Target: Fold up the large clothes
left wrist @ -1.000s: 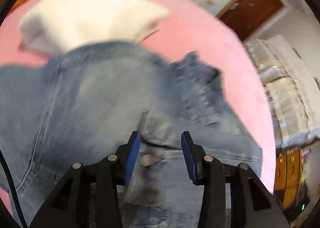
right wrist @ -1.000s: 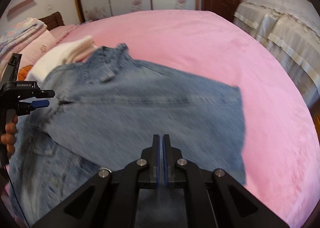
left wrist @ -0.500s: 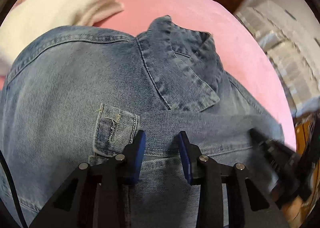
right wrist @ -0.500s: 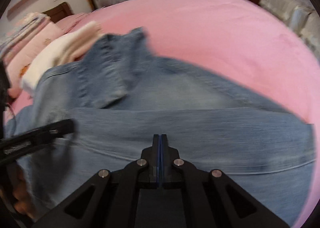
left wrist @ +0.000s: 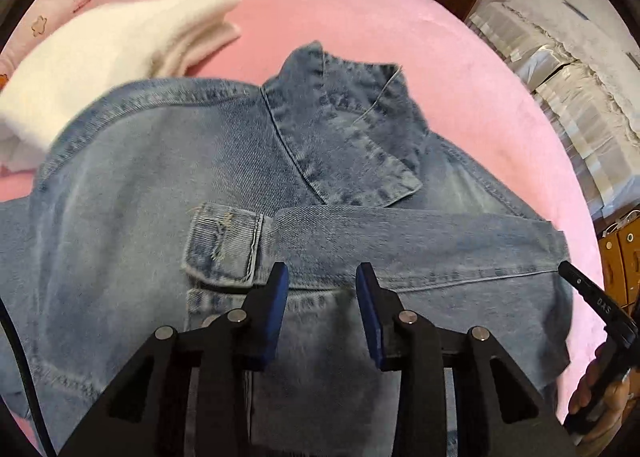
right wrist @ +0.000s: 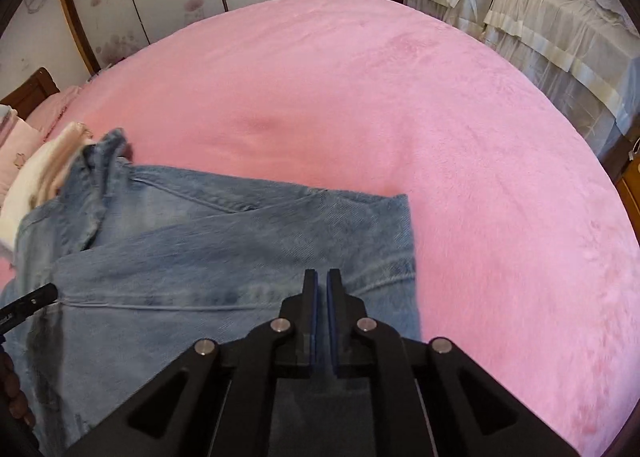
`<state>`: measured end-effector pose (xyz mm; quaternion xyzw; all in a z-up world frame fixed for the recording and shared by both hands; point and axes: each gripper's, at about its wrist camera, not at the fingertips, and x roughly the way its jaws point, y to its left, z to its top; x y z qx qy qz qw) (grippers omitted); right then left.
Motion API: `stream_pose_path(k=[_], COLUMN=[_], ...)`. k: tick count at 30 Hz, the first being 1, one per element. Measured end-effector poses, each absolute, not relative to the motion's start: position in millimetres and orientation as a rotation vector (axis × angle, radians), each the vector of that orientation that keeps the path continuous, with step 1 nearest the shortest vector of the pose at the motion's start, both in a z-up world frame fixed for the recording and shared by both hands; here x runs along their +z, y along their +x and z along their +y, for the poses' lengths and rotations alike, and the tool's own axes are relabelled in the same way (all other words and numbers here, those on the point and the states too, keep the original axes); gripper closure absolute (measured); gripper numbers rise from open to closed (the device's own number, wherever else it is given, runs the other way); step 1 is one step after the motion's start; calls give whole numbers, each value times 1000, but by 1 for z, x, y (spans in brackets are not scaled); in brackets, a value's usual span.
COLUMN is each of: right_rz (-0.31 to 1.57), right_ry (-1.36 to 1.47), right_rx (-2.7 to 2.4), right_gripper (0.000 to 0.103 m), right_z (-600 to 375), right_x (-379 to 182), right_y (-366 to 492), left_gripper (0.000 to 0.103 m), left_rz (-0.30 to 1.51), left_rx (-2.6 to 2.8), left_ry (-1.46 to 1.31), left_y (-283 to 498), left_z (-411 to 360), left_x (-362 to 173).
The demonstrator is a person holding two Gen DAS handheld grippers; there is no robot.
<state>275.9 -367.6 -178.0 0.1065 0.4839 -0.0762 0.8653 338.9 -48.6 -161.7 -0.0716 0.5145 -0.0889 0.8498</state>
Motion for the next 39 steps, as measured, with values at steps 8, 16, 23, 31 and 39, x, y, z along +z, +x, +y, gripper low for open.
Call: stream_pose_path(k=[8,16,23,31,39], right_rz=[932,873,858,889,950], right_ry=[255,249,216,139,72], right_rx=[-108,-9,112,263,382], right_gripper=[76,76,76,76,76], right_z=[-339,-291,-229,-139,-48], right_x=[-129,-87,-65,-61,-80], right_y=[231,177,141,133,149], left_gripper=[43,40,37,33,33], left_rz=[996,940,908,945,1086], left_rx=[-192,-171,-92,40,180], left_ry=[-118,-115,-80,-144,-416], left_y=[288,211,149,114,121], left_z=[-35,8,67,176,310], left_x=[-100,-46,-23,-22,-64])
